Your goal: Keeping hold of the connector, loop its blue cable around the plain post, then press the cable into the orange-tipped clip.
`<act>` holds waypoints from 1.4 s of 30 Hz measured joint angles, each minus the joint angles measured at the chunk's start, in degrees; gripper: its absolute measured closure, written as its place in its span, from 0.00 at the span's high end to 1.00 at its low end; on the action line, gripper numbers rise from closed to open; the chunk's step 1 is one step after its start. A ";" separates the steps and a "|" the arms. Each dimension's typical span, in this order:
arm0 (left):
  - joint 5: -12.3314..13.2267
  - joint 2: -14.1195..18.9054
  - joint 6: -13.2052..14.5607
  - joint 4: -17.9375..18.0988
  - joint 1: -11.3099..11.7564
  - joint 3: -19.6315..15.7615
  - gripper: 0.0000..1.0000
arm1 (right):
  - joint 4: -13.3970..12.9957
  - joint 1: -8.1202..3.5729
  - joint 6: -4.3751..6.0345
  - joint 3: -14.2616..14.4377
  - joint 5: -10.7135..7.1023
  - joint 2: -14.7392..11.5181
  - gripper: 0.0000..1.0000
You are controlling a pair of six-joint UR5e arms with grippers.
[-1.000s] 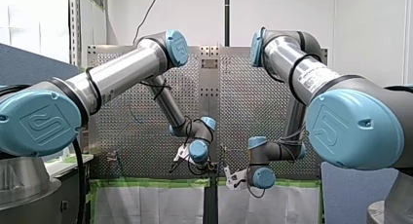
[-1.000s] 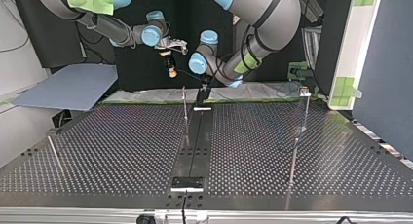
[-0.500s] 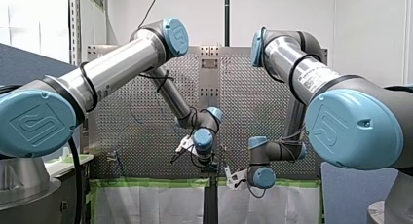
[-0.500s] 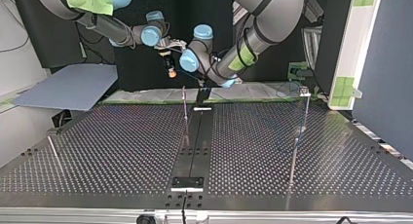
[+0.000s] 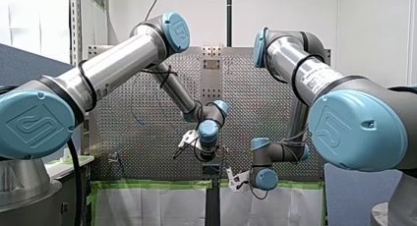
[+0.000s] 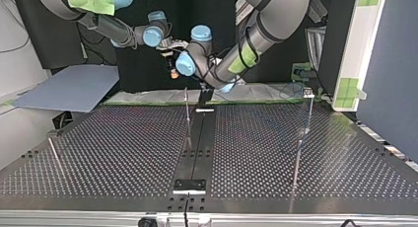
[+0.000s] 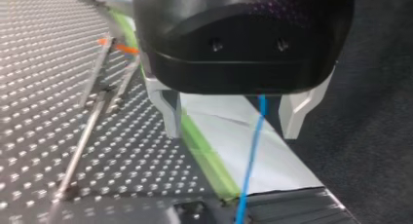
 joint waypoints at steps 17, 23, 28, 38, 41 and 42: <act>3.37 -0.04 -6.58 -9.54 2.23 9.41 0.99 | 0.26 0.19 -0.31 0.00 0.00 -0.01 0.00; 3.67 -0.06 -5.73 -13.02 4.46 9.46 0.99 | 0.68 0.45 -0.45 0.00 0.00 -0.01 0.00; 3.53 -0.06 -5.53 -15.71 5.49 9.24 0.99 | 0.80 0.61 -0.52 0.00 0.00 0.00 0.00; 4.23 -0.11 -3.73 -20.56 6.11 9.21 0.99 | 0.73 0.70 -0.54 -0.17 0.00 0.02 0.00; 4.78 -0.12 -3.46 -22.11 6.26 9.24 0.99 | 0.71 0.71 -0.53 -0.19 0.00 0.01 0.00; 4.94 -0.12 -3.34 -22.59 6.30 9.26 0.99 | 0.72 0.72 -0.54 -0.21 0.00 0.00 0.00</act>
